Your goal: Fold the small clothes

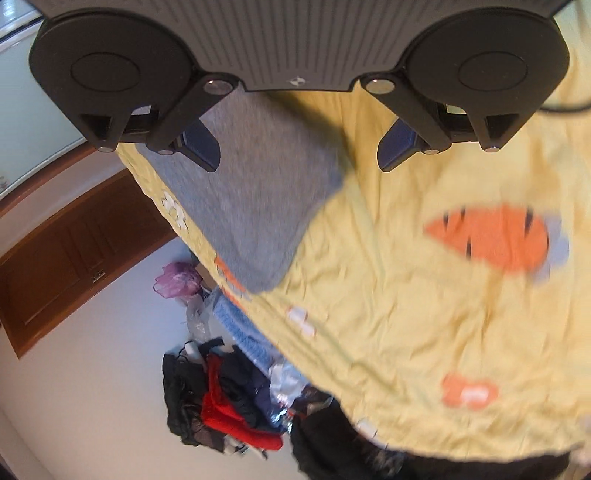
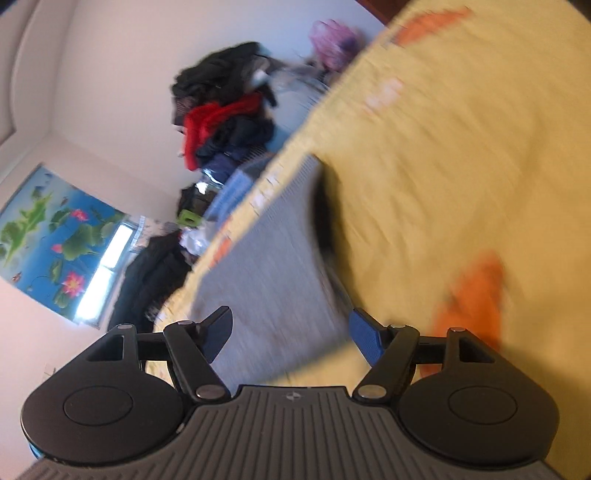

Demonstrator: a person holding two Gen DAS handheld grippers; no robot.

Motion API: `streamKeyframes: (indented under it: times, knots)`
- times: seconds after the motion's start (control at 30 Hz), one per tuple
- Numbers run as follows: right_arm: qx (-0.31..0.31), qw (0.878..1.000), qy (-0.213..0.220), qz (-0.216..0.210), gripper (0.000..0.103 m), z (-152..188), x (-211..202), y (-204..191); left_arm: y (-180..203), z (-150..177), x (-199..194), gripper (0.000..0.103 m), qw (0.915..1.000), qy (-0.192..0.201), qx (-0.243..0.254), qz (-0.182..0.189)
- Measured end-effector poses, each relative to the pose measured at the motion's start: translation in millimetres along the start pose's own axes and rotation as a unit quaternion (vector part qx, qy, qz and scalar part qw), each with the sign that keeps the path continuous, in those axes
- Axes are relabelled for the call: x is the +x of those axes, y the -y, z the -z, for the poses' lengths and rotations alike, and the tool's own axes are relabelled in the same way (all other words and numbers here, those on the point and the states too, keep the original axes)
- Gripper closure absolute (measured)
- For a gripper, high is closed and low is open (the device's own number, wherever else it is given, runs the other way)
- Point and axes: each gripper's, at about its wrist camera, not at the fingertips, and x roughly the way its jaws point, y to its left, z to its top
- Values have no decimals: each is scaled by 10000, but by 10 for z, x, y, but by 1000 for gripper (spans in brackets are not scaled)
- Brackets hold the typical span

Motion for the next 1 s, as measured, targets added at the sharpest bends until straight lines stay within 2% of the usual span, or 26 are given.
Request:
streamKeyframes:
  times: [0.07,0.1,0.23,0.3,0.4,0.53,0.6,0.67,0.7,0.73,0.77,0.8,0.83,0.9,1.0]
  knots:
    - [-76,9995,-94,276,29,97,109,-25,-50,71,98,10,9993,-200,-285,160]
    - [-170,9995,40,274,29,133,146,-90,-76,90,157,10,9984,-256,-427,257]
    - [-148,9985,371,383,22,113,391,-244,-99,114,274,8,9957,8,-781,502]
    - [-41,9977,580,344,20,101,521,-288,-77,81,335,4,9941,92,-935,549]
    - [-121,9966,721,370,16,95,725,-414,-18,35,451,4,9931,128,-1015,574]
    - [-140,9950,915,380,15,42,947,-499,94,-8,579,5,9944,284,-932,404]
    - [-68,9944,964,427,19,-5,1032,-514,132,-11,620,5,9947,328,-907,358]
    - [79,9947,920,443,38,-50,1112,-485,151,5,632,5,9949,379,-873,325]
    - [122,9948,891,475,43,-63,1149,-462,162,15,632,8,9953,399,-829,292]
    - [199,9951,842,484,59,-77,1179,-426,178,22,639,27,9961,401,-762,199]
    - [322,9958,730,446,79,-86,1213,-372,185,22,666,63,9971,303,-699,85]
    - [438,9962,651,369,80,-74,1234,-320,169,23,723,74,9975,121,-694,-23]
    - [482,9963,648,307,80,-60,1235,-296,144,26,757,83,9974,65,-709,-63]
    - [511,9966,598,264,80,-74,1230,-302,128,17,767,90,9977,-5,-682,-18]
    - [628,9962,597,111,81,-120,1173,-344,219,-9,692,93,9987,43,-506,-58]
